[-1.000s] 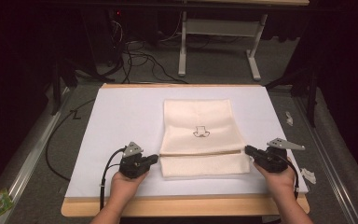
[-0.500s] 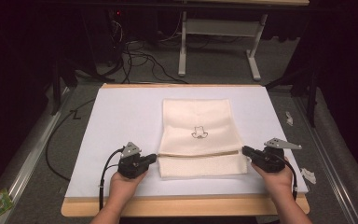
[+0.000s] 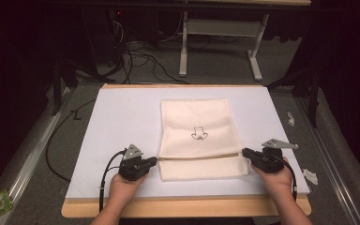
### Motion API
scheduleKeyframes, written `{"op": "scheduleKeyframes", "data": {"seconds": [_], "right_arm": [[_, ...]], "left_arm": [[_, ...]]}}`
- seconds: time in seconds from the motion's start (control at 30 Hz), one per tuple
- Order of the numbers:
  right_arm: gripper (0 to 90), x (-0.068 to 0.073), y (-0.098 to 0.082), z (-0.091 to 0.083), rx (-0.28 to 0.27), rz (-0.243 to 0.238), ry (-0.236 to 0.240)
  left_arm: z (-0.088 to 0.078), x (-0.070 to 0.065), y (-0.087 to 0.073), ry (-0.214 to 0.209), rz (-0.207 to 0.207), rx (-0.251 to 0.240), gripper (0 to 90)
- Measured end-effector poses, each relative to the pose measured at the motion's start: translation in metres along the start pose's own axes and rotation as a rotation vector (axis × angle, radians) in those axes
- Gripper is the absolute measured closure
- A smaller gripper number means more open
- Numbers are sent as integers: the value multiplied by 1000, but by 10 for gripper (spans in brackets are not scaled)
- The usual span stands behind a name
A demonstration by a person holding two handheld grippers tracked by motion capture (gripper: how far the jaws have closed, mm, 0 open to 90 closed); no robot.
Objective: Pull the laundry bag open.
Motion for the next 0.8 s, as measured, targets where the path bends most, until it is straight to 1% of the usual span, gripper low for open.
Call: {"op": "scheduleKeyframes", "data": {"seconds": [0.03, 0.07, 0.1, 0.13, 0.17, 0.2, 0.23, 0.27, 0.3, 0.33, 0.37, 0.4, 0.43, 0.47, 0.5, 0.53, 0.57, 0.6, 0.63, 0.67, 0.7, 0.73, 0.77, 0.8], "right_arm": [[797, 0, 0, 0, 0, 0, 0], [744, -1, 0, 0, -3, -2, -5], [674, -2, 0, -1, -8, 9, -9], [599, -6, 0, -3, -21, 22, -14], [599, -6, 0, -3, -21, 22, -14], [513, -13, 0, -6, -36, 42, -29], [513, -13, 0, -6, -36, 42, -29], [420, -20, 0, -8, -41, 54, -53], [420, -20, 0, -8, -41, 54, -53], [376, -25, -1, -10, -42, 58, -74], [293, -37, -4, -13, -44, 45, -125], [293, -37, -4, -13, -44, 45, -125], [227, -52, -8, -16, -29, 51, -176], [227, -52, -8, -16, -29, 51, -176], [218, -59, -11, -18, -28, 67, -194], [203, -76, -15, -23, -38, 100, -235], [203, -76, -15, -23, -38, 100, -235], [203, -80, -16, -25, -38, 110, -245], [207, -85, -18, -27, -39, 135, -252], [210, -88, -19, -28, -42, 155, -256], [210, -90, -19, -30, -44, 164, -262], [209, -91, -17, -31, -56, 151, -271], [209, -91, -17, -31, -56, 151, -271], [194, -88, -13, -31, -65, 135, -274]], "left_arm": [[0, 0, 0, 0, 0, 0, 740], [-2, 0, 3, -8, -7, -14, 740], [-4, 1, 7, -17, -17, -39, 646], [-10, 4, 15, -1, -19, -99, 525], [-10, 4, 15, -1, -19, -99, 479], [-17, 13, 19, 51, -21, -137, 437], [-17, 13, 19, 51, -21, -137, 398], [-18, 17, 19, 69, -22, -140, 365], [-20, 23, 19, 92, -26, -140, 365], [-22, 34, 17, 126, -34, -132, 339], [-25, 50, 14, 162, -62, -116, 296], [-25, 50, 14, 162, -62, -116, 279], [-32, 72, 11, 230, -96, -114, 270], [-32, 72, 11, 230, -96, -114, 267], [-37, 83, 10, 256, -125, -122, 267], [-45, 99, 8, 286, -185, -143, 265], [-45, 99, 8, 286, -185, -143, 265], [-48, 102, 7, 287, -195, -150, 265], [-49, 104, 7, 288, -195, -154, 270], [-50, 104, 7, 289, -186, -155, 268], [-50, 102, 8, 292, -173, -153, 268], [-47, 99, 8, 291, -151, -143, 258], [-47, 99, 8, 291, -151, -143, 252], [-43, 96, 8, 298, -123, -127, 243]]}}
Point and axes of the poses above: each handheld gripper's, and its own axes: z roughly forward along the jaws, y roughly out of its top, x roughly to its left, the point moved 9 cm from there along z, roughly forward along the jaws, and after that the axes turned 7 degrees about -z, right-handed, at the moved point
